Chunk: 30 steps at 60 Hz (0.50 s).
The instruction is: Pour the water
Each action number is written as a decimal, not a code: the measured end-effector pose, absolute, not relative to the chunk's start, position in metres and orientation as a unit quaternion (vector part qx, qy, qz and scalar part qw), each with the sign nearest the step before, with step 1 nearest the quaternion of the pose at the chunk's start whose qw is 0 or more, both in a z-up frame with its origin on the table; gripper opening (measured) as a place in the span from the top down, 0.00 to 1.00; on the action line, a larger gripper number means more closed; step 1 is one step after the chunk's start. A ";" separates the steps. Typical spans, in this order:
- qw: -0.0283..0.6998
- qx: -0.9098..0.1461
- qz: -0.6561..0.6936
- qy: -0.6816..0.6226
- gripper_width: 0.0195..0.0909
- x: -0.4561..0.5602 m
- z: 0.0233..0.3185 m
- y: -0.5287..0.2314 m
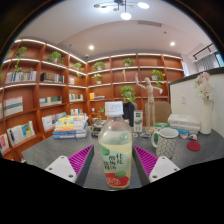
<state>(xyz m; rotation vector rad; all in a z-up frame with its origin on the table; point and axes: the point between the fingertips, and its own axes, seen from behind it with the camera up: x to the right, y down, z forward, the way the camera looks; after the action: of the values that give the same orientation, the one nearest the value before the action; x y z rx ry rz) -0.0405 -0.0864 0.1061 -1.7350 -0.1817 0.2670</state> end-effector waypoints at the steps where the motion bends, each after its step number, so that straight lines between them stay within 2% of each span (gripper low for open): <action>1: 0.636 -0.759 0.117 -0.078 0.21 -0.041 0.106 -0.084; 6: 0.641 -0.757 0.100 -0.075 0.35 -0.038 0.107 -0.075; 8: 0.641 -0.759 0.088 -0.074 0.45 -0.034 0.105 -0.073; 9: 0.642 -0.759 0.081 -0.073 0.55 -0.031 0.105 -0.071; 10: 0.644 -0.758 0.075 -0.073 0.57 -0.029 0.105 -0.071; 21: 0.653 -0.750 0.079 -0.068 0.75 -0.028 0.104 -0.072; 30: 0.652 -0.751 0.075 -0.076 0.74 -0.029 0.104 -0.072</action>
<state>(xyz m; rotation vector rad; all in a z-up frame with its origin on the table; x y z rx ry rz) -0.0295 -0.0721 0.1038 -1.7038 -0.1715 0.1708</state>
